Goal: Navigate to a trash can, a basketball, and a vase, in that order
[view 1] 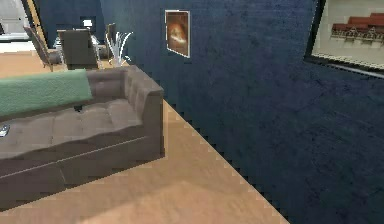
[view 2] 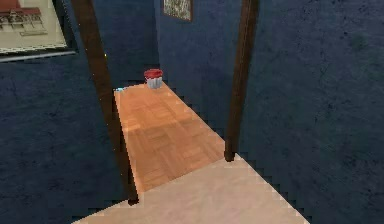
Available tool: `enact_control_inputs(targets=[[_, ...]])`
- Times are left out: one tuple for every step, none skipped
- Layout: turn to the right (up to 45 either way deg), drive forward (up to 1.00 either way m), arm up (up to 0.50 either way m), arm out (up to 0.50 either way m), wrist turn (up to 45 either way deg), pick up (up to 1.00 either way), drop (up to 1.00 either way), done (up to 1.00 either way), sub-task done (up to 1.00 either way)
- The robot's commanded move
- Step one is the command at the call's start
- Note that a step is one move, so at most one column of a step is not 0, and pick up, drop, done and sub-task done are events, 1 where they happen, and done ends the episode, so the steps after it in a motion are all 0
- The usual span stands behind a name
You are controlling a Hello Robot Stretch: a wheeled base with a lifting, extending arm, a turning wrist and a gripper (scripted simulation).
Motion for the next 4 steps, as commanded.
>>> enact_control_inputs(targets=[[15.0,0.00,0.00,0.00,0.0,0.00,0.00,0.00,0.00],[0.0,0.20,0.00,0.00,0.0,0.00,0.00,0.00,0.00],[-45.0,0.00,0.00,0.00,0.0,0.00,0.00,0.00,0.00],[-45.0,0.00,0.00,0.00,0.0,0.00,0.00,0.00,0.00]])
